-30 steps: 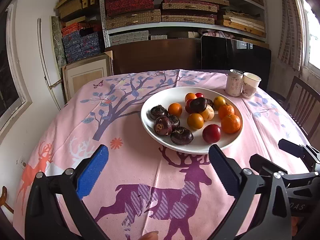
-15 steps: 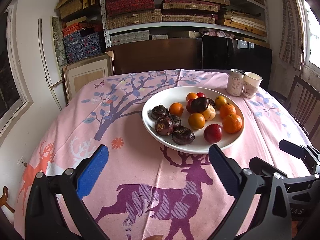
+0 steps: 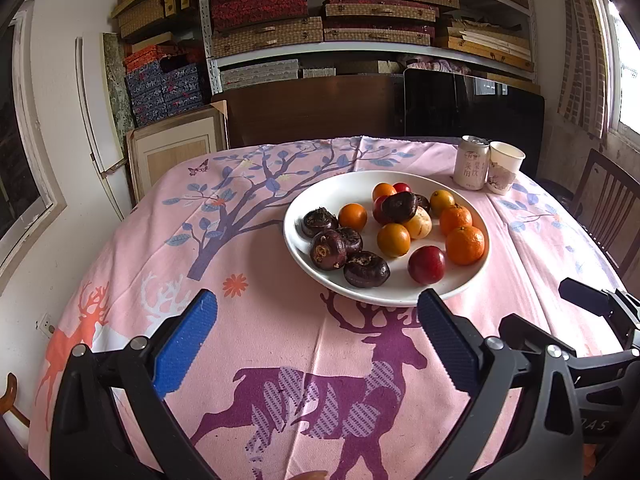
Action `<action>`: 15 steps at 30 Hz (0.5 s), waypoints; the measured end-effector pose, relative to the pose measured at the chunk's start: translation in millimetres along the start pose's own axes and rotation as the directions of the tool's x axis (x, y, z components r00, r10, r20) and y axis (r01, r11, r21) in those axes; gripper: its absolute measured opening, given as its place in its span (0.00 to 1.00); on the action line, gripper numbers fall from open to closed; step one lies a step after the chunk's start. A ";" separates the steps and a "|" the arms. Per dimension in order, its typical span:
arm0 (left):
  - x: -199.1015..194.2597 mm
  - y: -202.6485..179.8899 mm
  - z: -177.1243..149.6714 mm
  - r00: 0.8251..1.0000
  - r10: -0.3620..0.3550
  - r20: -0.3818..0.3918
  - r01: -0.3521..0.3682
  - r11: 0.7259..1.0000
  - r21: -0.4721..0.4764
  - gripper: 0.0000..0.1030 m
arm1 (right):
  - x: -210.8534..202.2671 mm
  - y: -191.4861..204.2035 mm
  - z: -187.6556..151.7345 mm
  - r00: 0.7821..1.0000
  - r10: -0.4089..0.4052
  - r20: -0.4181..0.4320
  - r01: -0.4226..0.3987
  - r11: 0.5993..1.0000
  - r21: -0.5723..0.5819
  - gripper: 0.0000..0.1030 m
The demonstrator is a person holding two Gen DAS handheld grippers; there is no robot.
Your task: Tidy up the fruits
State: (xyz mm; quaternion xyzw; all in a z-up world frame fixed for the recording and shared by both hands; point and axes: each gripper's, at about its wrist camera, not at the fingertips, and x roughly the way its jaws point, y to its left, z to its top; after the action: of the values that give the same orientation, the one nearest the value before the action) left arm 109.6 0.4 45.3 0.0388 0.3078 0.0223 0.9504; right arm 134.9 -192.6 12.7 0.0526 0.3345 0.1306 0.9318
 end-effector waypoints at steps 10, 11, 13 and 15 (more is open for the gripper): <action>0.1 -0.3 0.3 1.000 0.000 -0.001 0.000 1.000 0.001 0.95 | 0.1 -0.1 0.1 1.000 0.000 0.001 0.000 1.000 0.000 0.96; 0.2 -0.2 -0.2 1.000 0.001 -0.001 -0.001 1.000 0.002 0.95 | 0.2 -0.3 0.1 1.000 0.000 0.000 0.000 1.000 0.000 0.96; 0.2 -0.4 0.2 1.000 0.002 -0.001 -0.002 1.000 0.001 0.95 | 0.2 -0.3 0.1 1.000 0.000 0.000 0.000 1.000 -0.001 0.96; 0.2 -0.3 0.1 1.000 0.000 -0.001 0.000 1.000 0.002 0.95 | 0.2 -0.4 0.1 1.000 0.001 0.000 -0.001 1.000 0.000 0.96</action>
State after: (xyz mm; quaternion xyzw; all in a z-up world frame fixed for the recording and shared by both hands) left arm 109.9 0.1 45.2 0.0396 0.3084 0.0222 0.9502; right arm 135.2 -192.9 12.6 0.0527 0.3344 0.1311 0.9318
